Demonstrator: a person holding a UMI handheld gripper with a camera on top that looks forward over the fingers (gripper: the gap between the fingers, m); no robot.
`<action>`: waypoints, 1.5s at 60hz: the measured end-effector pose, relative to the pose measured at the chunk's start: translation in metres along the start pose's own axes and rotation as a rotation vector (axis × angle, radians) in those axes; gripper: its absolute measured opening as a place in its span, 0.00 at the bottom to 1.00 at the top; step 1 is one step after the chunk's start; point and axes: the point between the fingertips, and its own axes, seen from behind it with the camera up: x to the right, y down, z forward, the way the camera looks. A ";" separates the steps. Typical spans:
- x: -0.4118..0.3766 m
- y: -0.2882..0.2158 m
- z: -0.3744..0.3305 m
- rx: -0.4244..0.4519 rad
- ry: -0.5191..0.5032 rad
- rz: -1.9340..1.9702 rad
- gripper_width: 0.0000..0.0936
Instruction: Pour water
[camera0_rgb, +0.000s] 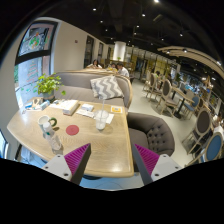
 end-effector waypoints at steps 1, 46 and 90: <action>0.001 0.002 -0.001 -0.004 0.000 0.004 0.91; -0.255 0.093 0.061 -0.051 -0.073 0.129 0.92; -0.301 0.045 0.200 0.087 -0.005 0.130 0.44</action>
